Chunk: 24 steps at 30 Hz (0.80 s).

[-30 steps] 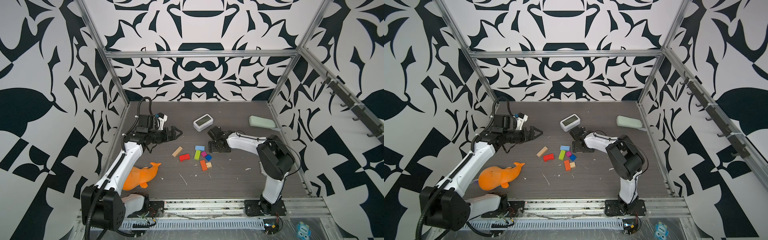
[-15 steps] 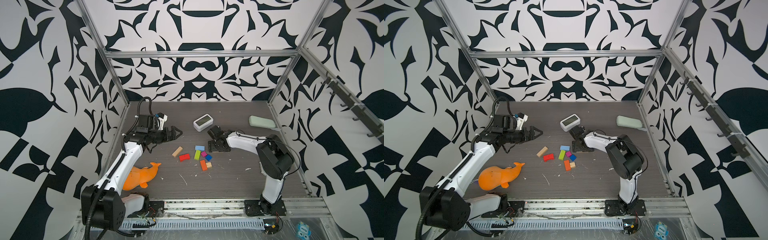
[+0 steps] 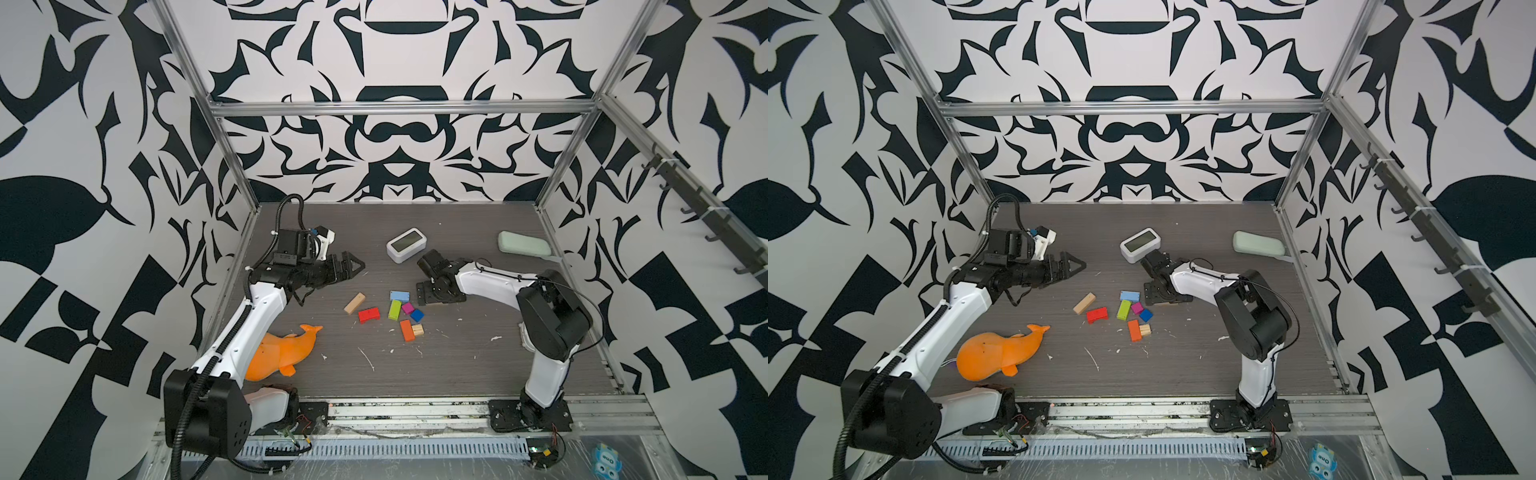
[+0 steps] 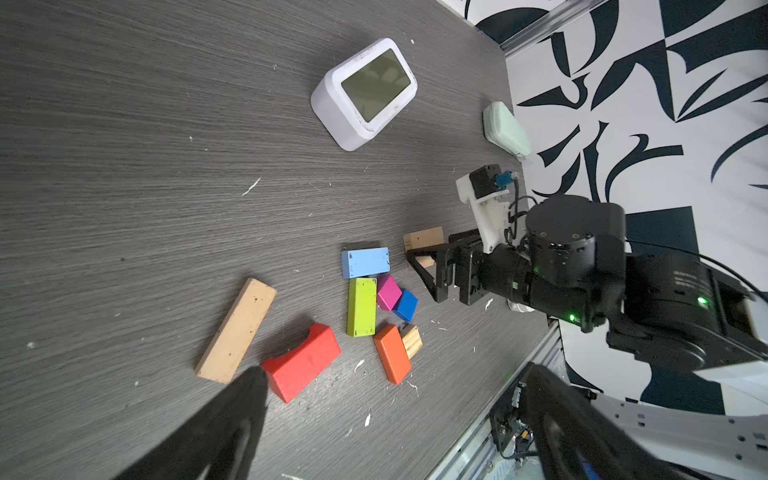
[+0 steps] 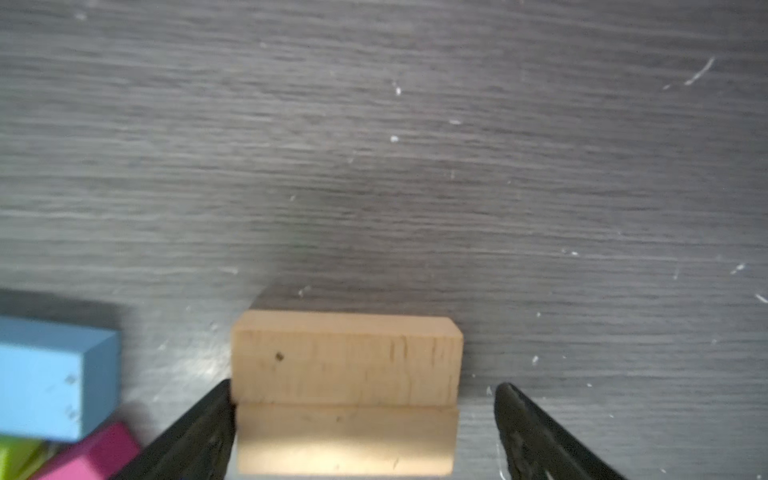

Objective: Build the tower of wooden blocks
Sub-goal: 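Open the right gripper and raise it off the two wood blocks, then reach the right gripper near the orange fish and grasp a plain wood block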

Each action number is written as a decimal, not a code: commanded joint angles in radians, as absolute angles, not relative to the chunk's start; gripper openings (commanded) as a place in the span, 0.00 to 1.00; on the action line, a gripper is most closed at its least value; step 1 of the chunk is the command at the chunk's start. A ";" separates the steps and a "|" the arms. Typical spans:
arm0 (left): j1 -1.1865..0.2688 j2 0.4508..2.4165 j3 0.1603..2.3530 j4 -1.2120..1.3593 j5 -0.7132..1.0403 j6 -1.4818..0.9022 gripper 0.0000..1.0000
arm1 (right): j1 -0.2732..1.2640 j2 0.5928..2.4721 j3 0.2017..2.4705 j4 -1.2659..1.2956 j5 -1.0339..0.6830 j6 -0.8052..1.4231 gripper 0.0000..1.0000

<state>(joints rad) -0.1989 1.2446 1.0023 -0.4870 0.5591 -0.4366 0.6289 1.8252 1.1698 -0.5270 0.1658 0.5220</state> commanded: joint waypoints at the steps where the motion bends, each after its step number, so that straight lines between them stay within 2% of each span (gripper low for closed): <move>1: -0.200 1.249 0.960 -0.448 0.538 -0.511 0.99 | 0.633 1.727 1.196 -0.555 0.114 0.457 0.99; 9: -0.201 1.228 0.904 -0.455 0.484 -0.595 1.00 | 0.680 1.677 1.262 -0.562 0.020 0.308 0.99; 18: -0.193 1.162 0.910 -0.536 0.412 -0.620 0.99 | 0.776 1.805 1.454 -0.588 -0.001 0.204 0.99; 24: -0.101 1.125 0.904 -0.605 0.462 -0.619 0.99 | 0.837 1.935 1.601 -0.595 -0.032 0.156 0.99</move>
<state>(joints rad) -0.1406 1.1580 0.9066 -0.5262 0.4412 -0.6117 0.8135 1.9068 1.5261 -0.5804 -0.0044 0.2028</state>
